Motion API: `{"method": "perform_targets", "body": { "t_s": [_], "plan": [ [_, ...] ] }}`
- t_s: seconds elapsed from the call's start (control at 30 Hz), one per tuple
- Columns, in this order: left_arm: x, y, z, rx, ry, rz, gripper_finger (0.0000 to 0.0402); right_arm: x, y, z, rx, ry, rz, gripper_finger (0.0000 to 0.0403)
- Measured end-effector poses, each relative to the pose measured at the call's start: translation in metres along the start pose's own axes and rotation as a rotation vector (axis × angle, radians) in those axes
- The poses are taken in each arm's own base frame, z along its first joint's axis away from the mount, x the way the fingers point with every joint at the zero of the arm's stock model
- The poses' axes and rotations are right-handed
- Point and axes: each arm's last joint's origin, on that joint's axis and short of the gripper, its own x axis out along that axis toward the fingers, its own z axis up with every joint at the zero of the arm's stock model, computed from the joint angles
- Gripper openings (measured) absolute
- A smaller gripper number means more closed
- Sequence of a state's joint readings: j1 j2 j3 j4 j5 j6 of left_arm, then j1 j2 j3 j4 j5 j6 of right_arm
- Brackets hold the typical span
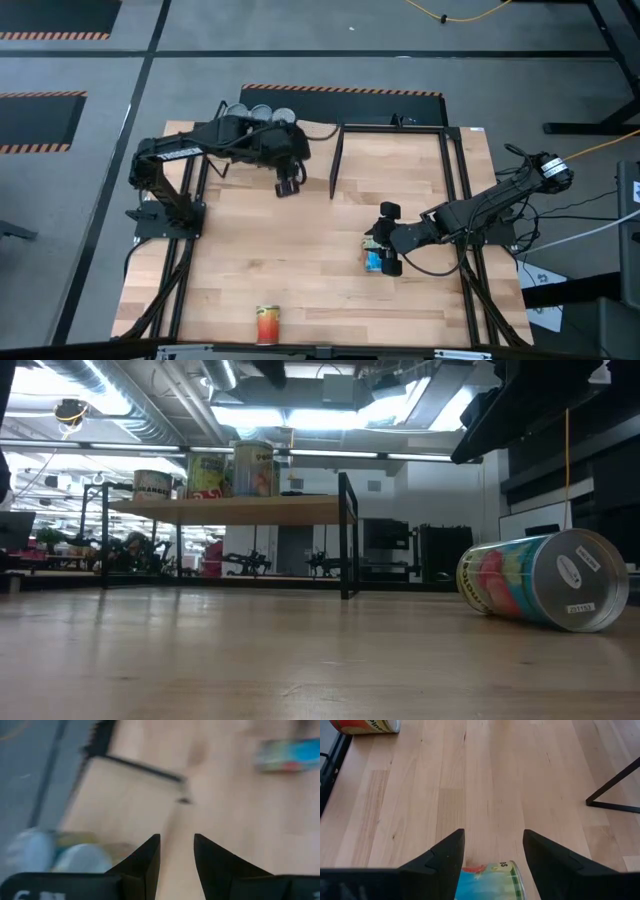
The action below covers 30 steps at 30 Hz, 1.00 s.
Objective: Pick and place cans onto a shelf
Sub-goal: Put the canned pineapple on the shelf
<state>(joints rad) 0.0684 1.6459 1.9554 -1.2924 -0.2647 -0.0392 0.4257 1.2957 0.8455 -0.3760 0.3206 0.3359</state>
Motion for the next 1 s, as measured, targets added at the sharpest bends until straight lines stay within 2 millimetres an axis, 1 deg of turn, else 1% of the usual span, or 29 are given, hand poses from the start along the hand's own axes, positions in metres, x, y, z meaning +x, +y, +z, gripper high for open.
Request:
{"method": "perform_targets", "body": {
  "t_s": [0.17,0.27,0.37,0.53,0.73,0.9,1.0],
  "plan": [
    [-0.014,-0.038,-0.002,0.042,-0.015,-0.207,0.0111,0.0,0.0,0.0,0.0,0.0,0.0,0.0207],
    [-0.019,-0.068,-0.01,0.078,0.011,-0.272,0.0111,0.0,0.0,0.0,0.0,0.0,0.0,0.0207],
    [-0.022,-0.101,-0.023,0.107,0.049,-0.322,0.0111,0.0,0.0,0.0,0.0,0.0,0.0,0.0207],
    [-0.025,-0.156,-0.055,0.072,0.132,-0.382,0.0111,0.0,0.0,0.0,0.0,0.0,0.0,0.0207],
    [-0.016,-0.219,-0.102,-0.024,0.189,-0.485,0.0111,0.0,0.0,0.0,-0.001,0.0,0.0,0.0207],
    [-0.005,-0.261,-0.134,-0.186,0.198,-0.649,0.0111,0.0,0.0,0.0,-0.004,0.0,0.0,0.0207],
    [0.0,-0.281,-0.15,-0.278,0.17,-0.762,0.0111,0.0,0.0,0.001,-0.02,-0.007,0.002,0.0207]
  ]
}}
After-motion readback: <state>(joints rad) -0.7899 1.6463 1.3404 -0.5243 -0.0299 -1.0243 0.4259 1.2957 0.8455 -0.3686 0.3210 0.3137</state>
